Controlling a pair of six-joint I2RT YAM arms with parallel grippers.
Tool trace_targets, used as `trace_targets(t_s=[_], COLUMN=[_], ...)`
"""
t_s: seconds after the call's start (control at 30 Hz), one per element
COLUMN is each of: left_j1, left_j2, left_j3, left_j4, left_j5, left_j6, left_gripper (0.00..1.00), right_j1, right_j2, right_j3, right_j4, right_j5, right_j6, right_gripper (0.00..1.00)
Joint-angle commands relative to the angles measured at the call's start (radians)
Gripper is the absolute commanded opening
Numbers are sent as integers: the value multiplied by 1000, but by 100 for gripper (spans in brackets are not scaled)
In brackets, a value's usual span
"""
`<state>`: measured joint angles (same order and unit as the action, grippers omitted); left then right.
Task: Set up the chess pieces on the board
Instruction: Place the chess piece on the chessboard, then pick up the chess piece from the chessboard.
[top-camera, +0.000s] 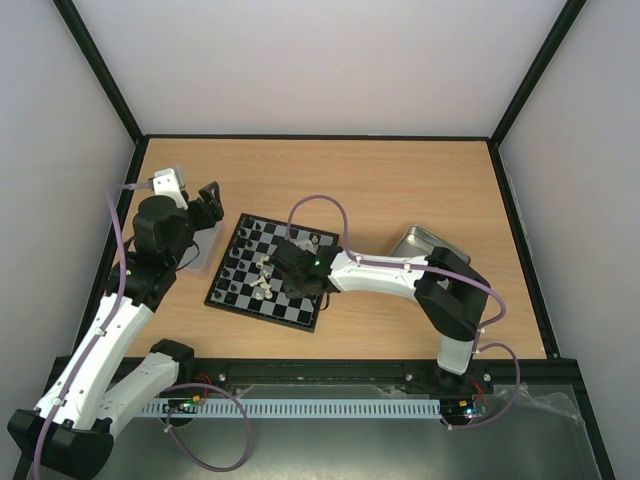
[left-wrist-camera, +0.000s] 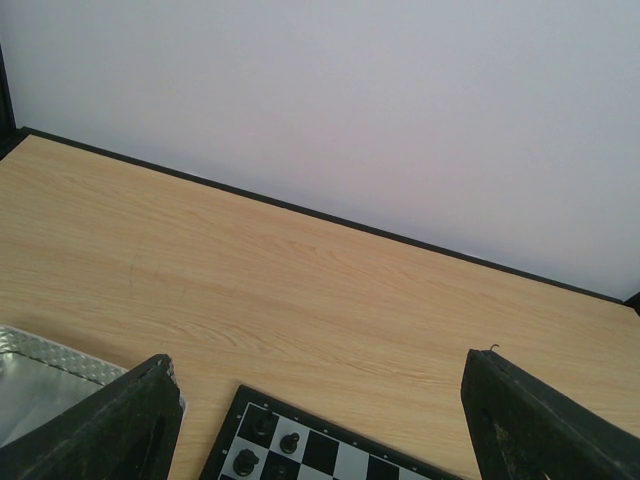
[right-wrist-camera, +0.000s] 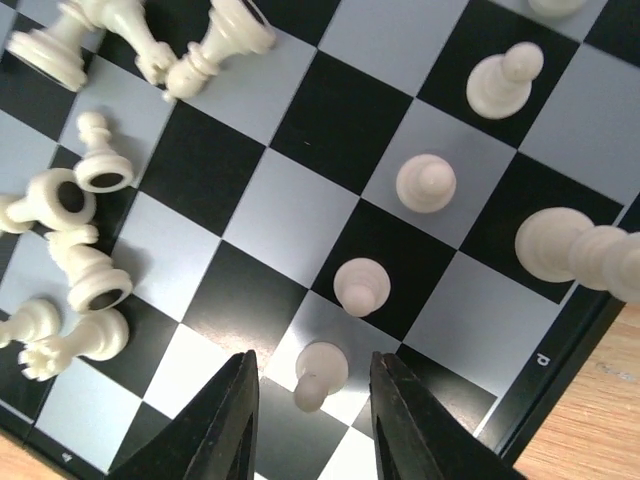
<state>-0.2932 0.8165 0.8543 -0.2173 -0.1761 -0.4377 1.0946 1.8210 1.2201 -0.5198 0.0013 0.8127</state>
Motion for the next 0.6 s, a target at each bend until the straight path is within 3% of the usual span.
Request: trace_targets(t_s=[0.0,0.57], left_j1=[7,11], left_j2=[-10,-9], left_j3=[-7,-4], left_j4=[2,-4], left_j5=[-3,-25], left_j6=[-4,-9], left_gripper=[78,78], right_j1=[9,79], right_j2=[-55,141], right_j3=[55,290], right_j4=[-36,-5], right_j5=[37,-72], right_j6=[-4,-171], right_gripper=[32,31])
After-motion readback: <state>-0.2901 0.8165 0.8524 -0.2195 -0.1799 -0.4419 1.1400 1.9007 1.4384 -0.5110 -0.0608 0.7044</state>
